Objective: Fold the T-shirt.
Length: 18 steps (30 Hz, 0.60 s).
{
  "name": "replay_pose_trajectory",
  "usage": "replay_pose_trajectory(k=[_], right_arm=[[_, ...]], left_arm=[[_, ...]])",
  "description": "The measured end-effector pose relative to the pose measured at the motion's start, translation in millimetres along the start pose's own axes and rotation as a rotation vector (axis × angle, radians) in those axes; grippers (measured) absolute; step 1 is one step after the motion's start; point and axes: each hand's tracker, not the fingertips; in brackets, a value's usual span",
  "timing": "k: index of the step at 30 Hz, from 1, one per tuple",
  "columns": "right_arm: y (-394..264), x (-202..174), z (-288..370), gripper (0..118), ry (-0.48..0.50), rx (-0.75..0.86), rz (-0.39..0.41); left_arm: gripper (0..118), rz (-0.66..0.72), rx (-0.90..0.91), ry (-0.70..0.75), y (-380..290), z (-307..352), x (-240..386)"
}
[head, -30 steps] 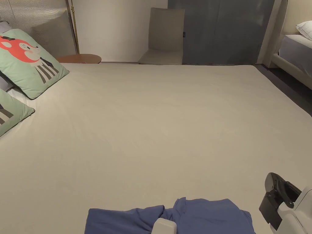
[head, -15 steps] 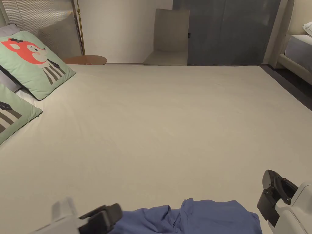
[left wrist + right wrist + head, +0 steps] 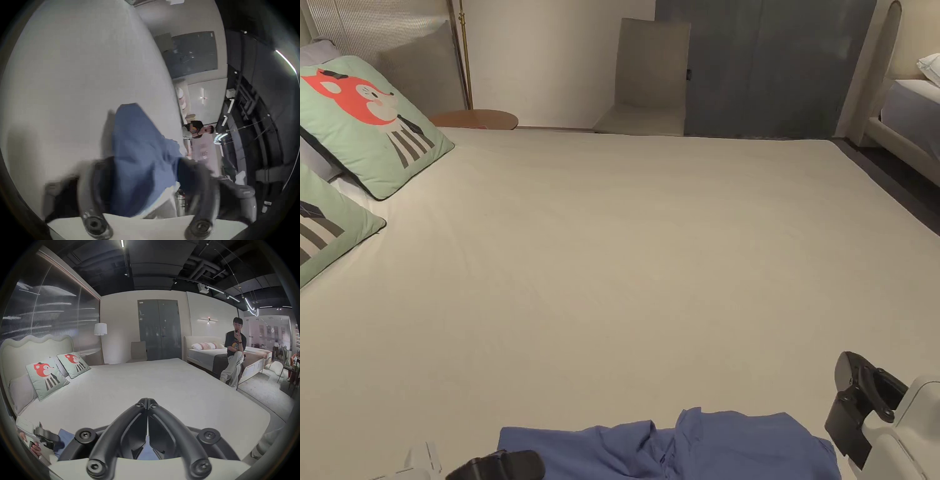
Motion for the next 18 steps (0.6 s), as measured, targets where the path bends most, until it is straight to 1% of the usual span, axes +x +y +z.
replay_pose_trajectory(k=[1, 2, 3, 5, 8, 11, 13, 15, 18], right_arm=[[1, 0, 0, 0, -0.003, 0.000, 0.000], [1, 0, 1, 0, -0.004, 0.002, 0.000], [2, 0, 1, 0, -0.005, 0.004, 0.001], [3, -1, 2, 0, -0.007, 0.008, 0.008], [4, -1, 0, 0, -0.006, 0.009, 0.005], [5, -2, -2, 0, -0.006, 0.010, 0.000], [3, -3, -2, 0, 0.000, 0.009, -0.005], [2, -5, -4, 0, 0.008, 0.006, -0.009], [-1, -8, -6, 0, 0.022, 0.000, -0.021]], left_arm=[[14, 0.004, 0.006, 0.088, -2, -5, -2], [11, -0.007, 0.016, 0.129, -2, -8, -3], [11, -0.009, 0.037, 0.148, -5, -4, -5], [10, 0.073, 0.040, 0.039, -5, 8, -7], [9, 0.031, 0.114, 0.063, -3, 39, -5], [8, 0.055, 0.204, 0.015, 6, 84, -2], [8, 0.044, 0.283, 0.050, 13, 117, 2], [8, -0.003, 0.307, 0.089, 18, 138, 11], [8, -0.049, 0.297, 0.114, 18, 143, 34]])
